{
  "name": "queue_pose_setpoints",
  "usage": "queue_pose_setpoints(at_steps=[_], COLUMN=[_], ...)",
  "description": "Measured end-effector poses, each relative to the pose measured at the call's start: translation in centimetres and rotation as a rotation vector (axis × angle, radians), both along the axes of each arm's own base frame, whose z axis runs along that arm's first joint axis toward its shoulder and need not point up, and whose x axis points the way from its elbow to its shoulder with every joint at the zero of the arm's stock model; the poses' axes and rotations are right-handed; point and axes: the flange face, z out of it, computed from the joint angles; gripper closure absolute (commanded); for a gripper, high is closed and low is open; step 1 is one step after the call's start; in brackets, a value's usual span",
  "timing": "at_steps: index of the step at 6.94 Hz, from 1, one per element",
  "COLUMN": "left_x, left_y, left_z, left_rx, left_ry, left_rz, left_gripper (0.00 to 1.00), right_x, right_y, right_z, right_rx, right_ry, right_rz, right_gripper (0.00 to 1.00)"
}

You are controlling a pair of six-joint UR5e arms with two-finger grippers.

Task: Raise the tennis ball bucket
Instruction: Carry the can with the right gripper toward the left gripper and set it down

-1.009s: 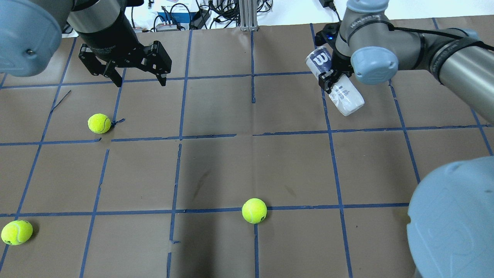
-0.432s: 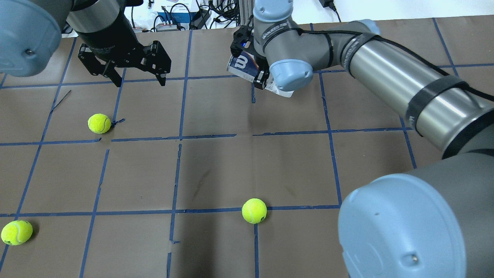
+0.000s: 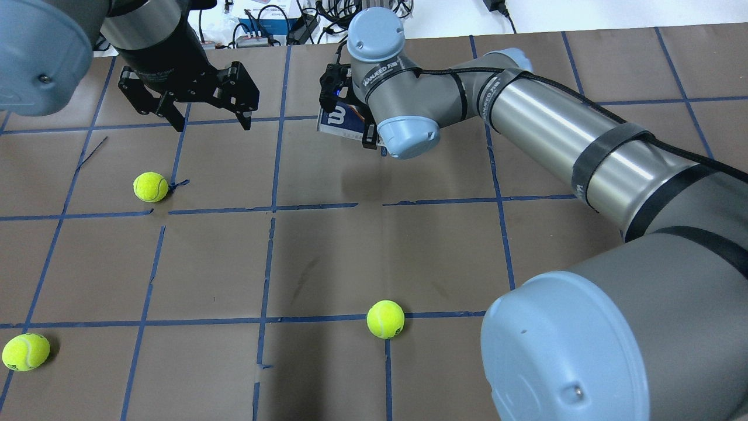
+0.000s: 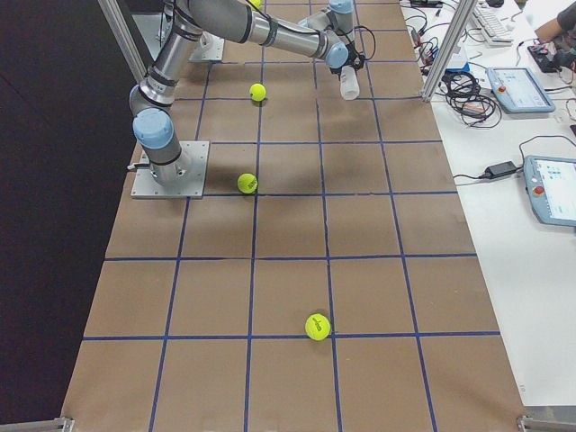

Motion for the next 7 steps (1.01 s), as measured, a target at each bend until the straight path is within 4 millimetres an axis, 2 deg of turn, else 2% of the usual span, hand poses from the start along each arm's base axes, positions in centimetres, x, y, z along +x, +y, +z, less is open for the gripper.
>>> queue_pose_setpoints(at_steps=[1,4,6,7], left_x=[0.0,0.0,0.1,0.7], left_y=[0.0,0.1,-0.5,-1.6], left_z=[0.0,-0.1,-0.7,-1.6], left_rx=[0.000,0.002,0.011,0.013], left_ry=[-0.001,-0.004,-0.001,0.008], left_rz=[0.000,-0.003,0.012,0.034], left_gripper=[0.00,0.00,0.00,0.00], right_x=[-0.3,-1.8,-4.1,-4.5], right_y=[-0.1,-0.5,-1.4,-1.6], right_z=[-0.4,-1.7,-2.3,-2.4], right_rx=[-0.012,-0.002,0.013,0.015], right_ry=[0.047,0.086,0.088,0.086], right_rz=[0.047,0.054,0.022,0.015], right_gripper=[0.31,0.00,0.00,0.00])
